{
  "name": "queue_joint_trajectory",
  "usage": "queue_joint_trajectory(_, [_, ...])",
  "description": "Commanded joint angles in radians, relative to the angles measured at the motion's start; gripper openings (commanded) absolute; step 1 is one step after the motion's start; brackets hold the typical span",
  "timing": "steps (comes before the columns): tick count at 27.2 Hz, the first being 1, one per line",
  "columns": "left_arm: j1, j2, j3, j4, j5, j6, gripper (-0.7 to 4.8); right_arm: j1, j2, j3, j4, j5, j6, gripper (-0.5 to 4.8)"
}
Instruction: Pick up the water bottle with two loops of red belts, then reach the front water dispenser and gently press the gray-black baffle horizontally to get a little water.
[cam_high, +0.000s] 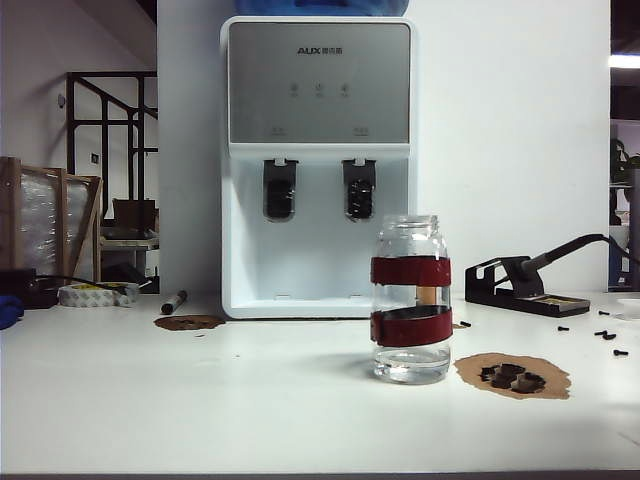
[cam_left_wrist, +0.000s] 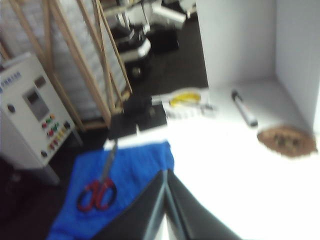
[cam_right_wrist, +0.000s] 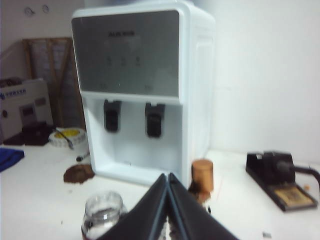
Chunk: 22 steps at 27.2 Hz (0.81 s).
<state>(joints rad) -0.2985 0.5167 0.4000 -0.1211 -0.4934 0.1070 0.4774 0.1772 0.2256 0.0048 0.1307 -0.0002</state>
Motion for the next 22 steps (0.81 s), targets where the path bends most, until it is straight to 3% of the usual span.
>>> queue_joint_trajectory(1, [0.003,0.001,-0.063,0.093,0.022,-0.004,-0.01,0.000,-0.058,0.048,-0.133,-0.023,0.026,-0.05])
queue_joint_trajectory(7, [0.003,0.002,-0.173,0.355,0.082,0.006,-0.01,0.000,-0.114,0.133,-0.367,-0.064,-0.005,-0.05])
queue_joint_trajectory(15, [0.018,0.003,-0.257,0.444,0.098,0.016,-0.01,0.000,-0.139,0.148,-0.475,-0.201,-0.092,-0.05])
queue_joint_trajectory(22, [0.183,0.000,-0.396,0.511,0.203,0.017,-0.01,0.000,-0.148,0.148,-0.499,-0.314,-0.092,-0.04])
